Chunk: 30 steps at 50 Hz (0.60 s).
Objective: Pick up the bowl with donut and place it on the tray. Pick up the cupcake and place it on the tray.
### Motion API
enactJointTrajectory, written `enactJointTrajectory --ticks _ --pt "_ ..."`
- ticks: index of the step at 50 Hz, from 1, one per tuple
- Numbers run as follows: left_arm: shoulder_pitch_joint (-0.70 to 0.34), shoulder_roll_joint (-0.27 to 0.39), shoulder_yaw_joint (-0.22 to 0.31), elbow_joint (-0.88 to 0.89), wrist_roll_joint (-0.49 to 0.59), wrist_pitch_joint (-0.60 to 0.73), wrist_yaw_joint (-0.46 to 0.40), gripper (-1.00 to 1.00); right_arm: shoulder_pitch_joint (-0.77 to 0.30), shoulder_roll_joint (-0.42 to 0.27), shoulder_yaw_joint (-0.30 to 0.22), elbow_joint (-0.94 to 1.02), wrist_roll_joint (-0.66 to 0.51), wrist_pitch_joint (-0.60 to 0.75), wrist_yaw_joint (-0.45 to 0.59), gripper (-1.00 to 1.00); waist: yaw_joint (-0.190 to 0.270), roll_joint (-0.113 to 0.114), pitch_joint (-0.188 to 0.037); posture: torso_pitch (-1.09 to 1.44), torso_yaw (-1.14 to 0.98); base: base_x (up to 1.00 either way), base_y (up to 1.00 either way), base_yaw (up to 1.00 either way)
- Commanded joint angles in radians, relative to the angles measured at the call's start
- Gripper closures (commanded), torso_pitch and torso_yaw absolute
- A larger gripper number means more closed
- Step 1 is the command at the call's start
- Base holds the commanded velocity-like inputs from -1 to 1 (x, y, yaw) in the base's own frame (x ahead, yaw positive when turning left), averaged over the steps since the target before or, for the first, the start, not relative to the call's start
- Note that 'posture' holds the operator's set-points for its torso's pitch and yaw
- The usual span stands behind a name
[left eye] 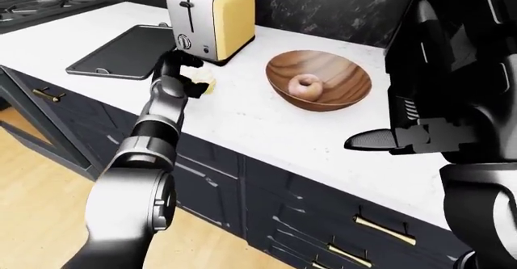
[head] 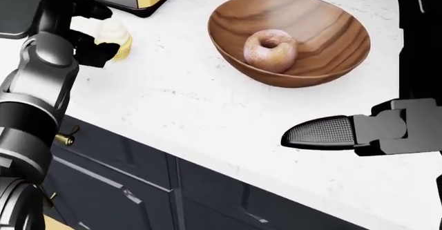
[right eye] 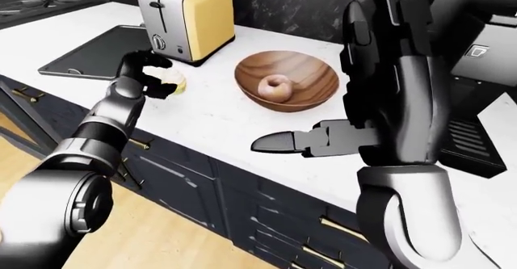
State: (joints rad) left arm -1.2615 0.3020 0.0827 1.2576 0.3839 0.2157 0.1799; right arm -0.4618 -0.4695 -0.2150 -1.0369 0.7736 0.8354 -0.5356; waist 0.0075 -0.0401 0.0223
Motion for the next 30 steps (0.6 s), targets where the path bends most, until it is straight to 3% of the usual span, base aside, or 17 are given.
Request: enactJointTrajectory --ticks 1,11,14,23,30 --pt "-0.03 0.002 -0.006 -0.027 0.012 -0.018 -0.003 0.22 -0.021 -0.018 -0.012 -0.01 0.004 -0.033 -0.012 -1.0 -0.002 0.0 -0.022 0.0 0.0 0.0 0.0 0.0" --pt "0.01 -0.007 -0.004 -0.054 0.024 -0.058 0.01 0.67 0.004 -0.044 0.003 -0.01 0.015 -0.074 -0.028 -1.0 -0.002 0.001 -0.025 0.0 0.0 0.0 0.0 0.0" --pt "0.02 0.01 0.008 -0.115 -0.002 -0.053 -0.015 1.0 0.0 -0.048 -0.001 -0.01 0.018 -0.071 -0.027 -1.0 -0.002 0.002 -0.025 0.0 0.0 0.0 0.0 0.0" --pt "0.091 0.031 0.01 -0.325 -0.031 0.019 -0.066 1.0 -0.038 -0.07 0.004 -0.01 0.055 -0.048 -0.064 -1.0 -0.004 0.004 -0.018 0.0 0.0 0.0 0.0 0.0" --pt "0.157 0.042 0.018 -0.613 -0.02 0.172 -0.142 1.0 -0.054 -0.069 0.005 -0.01 0.054 -0.034 -0.063 -1.0 -0.005 0.004 -0.012 0.0 0.0 0.0 0.0 0.0"
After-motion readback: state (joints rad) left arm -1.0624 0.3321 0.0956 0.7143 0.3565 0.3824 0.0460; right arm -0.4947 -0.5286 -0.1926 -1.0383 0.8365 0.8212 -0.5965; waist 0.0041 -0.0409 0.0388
